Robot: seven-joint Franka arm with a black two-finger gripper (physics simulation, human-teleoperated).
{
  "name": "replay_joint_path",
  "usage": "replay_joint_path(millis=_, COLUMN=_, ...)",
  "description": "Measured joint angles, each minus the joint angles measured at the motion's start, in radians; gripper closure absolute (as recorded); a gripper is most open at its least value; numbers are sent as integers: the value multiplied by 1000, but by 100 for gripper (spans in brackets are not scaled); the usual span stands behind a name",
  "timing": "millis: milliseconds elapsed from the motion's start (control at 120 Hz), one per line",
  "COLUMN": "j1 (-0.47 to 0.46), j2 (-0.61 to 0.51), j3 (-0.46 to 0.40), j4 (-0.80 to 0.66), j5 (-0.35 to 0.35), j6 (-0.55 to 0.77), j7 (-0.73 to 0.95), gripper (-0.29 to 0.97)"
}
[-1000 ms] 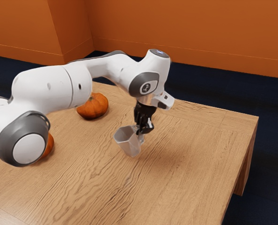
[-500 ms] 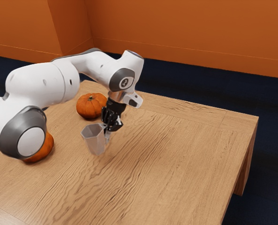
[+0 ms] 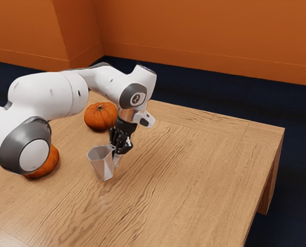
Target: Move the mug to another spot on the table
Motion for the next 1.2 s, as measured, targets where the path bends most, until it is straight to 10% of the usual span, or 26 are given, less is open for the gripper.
replay_joint_path(millis=142, j1=-2, j2=2, j3=0, j4=-10, j5=-7, j6=16, j7=2, gripper=73)
replay_joint_path(millis=450, j1=-5, j2=2, j3=-1, j4=-15, j5=-53, j6=24, j7=15, gripper=19)
replay_joint_path(millis=808, j1=-34, j2=-7, j3=53, j4=-27, j5=-196, j6=204, j7=67, gripper=3)
replay_joint_path(millis=1200, j1=-18, j2=-592, j3=90, j4=-346, j5=-189, j6=262, j7=64, gripper=1)
